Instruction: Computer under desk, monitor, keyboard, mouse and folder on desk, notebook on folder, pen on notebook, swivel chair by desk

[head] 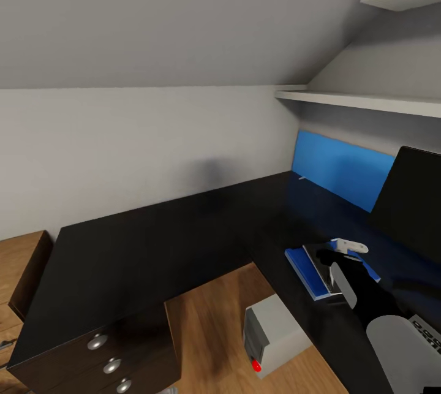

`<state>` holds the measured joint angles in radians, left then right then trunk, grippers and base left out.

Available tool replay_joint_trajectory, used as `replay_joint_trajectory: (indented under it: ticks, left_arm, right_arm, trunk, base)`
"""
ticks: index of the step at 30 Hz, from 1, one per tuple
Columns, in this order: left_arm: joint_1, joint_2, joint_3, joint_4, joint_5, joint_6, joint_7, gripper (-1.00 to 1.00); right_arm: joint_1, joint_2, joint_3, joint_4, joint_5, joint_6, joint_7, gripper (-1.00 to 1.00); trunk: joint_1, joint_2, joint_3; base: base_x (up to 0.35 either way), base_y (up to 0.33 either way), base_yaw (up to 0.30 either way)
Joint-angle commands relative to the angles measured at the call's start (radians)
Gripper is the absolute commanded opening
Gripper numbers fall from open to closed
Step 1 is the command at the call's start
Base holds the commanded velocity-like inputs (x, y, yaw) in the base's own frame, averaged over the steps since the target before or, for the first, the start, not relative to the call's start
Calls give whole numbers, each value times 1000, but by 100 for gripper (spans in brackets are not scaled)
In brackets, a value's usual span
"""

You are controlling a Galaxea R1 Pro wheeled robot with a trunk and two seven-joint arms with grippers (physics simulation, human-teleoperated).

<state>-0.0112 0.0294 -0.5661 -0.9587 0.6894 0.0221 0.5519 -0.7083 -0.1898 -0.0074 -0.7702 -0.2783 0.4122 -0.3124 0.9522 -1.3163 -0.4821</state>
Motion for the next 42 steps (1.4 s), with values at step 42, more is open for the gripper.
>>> replay_joint_trajectory:
  ticks: [42]
  left_arm:
    - [-1, -1, -8, 63, 4, 3, 8, 100]
  right_arm:
    - [100, 57, 9, -260, -17, 126, -7, 100]
  trunk:
    - [0, -1, 21]
  base:
    - [0, 0, 0]
